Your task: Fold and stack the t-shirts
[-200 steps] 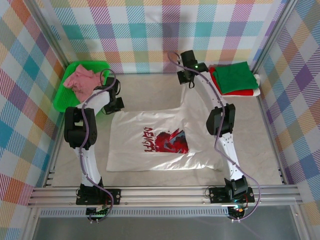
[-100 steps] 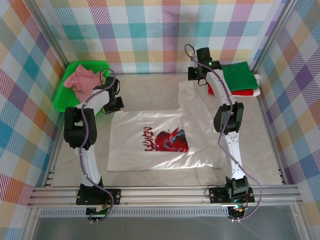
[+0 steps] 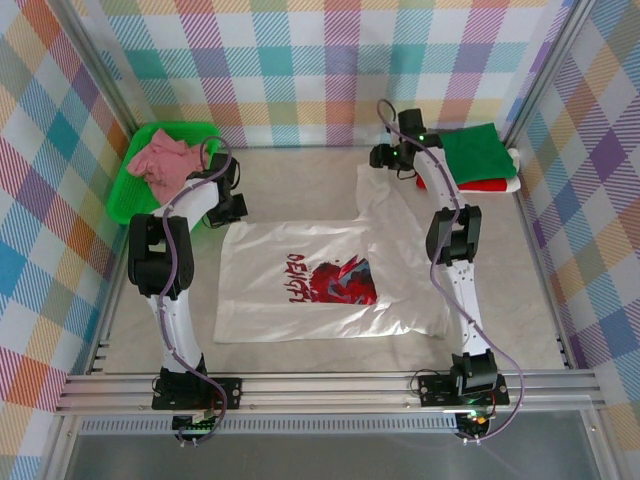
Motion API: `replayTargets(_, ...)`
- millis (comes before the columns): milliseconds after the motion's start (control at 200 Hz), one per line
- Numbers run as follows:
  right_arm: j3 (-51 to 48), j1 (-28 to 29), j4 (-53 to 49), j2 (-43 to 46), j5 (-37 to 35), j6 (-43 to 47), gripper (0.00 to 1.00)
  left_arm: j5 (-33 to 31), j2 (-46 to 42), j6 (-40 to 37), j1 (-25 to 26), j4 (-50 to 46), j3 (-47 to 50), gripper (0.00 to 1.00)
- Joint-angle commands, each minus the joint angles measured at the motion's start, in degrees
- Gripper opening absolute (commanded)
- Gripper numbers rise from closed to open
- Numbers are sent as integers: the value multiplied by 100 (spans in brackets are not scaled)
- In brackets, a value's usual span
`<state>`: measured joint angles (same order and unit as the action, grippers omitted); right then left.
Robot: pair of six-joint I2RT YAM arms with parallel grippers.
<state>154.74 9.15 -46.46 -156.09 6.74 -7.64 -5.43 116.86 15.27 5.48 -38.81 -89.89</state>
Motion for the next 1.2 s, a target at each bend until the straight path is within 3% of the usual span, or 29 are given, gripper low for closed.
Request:
replayTargets(0,228,-159,314,-243,377,-272,65,22,-164,-125,-64,13,-100,0)
replayTargets(115,239,-159,589,-395,777,-387,65,-28,-166,-163,-64,6,-73,0)
replayTargets(245,348,-159,767,-590,1074,-588,37,2,-103,-181,-64,-30,-82,0)
replayTargets(505,360,-159,798,-292,1006,-653,0,47,-84,-165,-64,-14,-129,0)
replayTargets(980,-256,-159,676,984,1340,-315,0,25,-291,-90,-138,198,11,0)
replayTargets(1195,-2322,-272,1763,2394,1663,-366,0,22,-543,-190,-271,497,370,0)
